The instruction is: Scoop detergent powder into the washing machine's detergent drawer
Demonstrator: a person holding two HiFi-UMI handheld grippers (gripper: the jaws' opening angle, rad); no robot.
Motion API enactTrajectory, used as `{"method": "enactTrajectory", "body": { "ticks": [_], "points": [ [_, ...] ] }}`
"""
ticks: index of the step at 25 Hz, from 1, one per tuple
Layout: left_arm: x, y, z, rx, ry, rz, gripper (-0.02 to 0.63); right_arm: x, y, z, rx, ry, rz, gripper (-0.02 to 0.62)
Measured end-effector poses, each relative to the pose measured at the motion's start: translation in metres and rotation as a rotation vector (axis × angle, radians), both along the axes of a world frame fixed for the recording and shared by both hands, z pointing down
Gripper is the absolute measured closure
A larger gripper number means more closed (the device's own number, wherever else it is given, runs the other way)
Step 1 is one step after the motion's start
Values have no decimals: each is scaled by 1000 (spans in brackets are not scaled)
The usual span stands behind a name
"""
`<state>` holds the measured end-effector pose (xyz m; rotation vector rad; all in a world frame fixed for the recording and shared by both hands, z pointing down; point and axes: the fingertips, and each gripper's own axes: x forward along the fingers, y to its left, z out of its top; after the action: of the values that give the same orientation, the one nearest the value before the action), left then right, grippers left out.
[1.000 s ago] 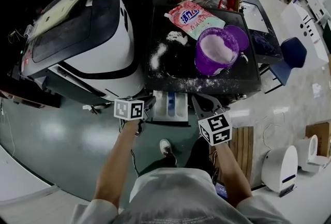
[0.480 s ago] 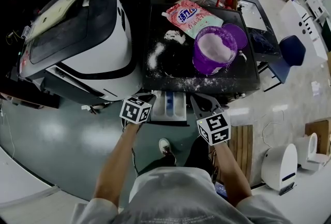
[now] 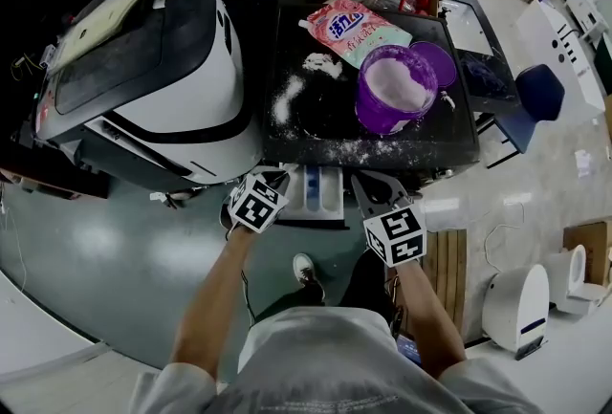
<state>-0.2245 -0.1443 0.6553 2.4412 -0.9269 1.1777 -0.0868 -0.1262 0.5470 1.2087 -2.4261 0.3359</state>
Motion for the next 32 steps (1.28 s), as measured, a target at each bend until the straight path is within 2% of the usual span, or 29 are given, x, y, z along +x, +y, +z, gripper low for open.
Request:
{"method": "enactTrajectory", "body": {
  "ticks": [9,17,21,27,32],
  "points": [
    [2,7,-3,170,-217,217,591,5,5,-1,5,-3,11,589],
    [0,11,-12,273,-317,268,591,9,11,-3,11,-4,21,589],
    [0,12,-15,347,-392,311,591,9,15,-4,17,-6,26,589],
    [6,18,-12,327,-394,351,591,12,19,-4,17,-4,36,589],
    [7,17,-17,344,-398,345,591,14,22,-8,24,-4,42,589]
  ]
}}
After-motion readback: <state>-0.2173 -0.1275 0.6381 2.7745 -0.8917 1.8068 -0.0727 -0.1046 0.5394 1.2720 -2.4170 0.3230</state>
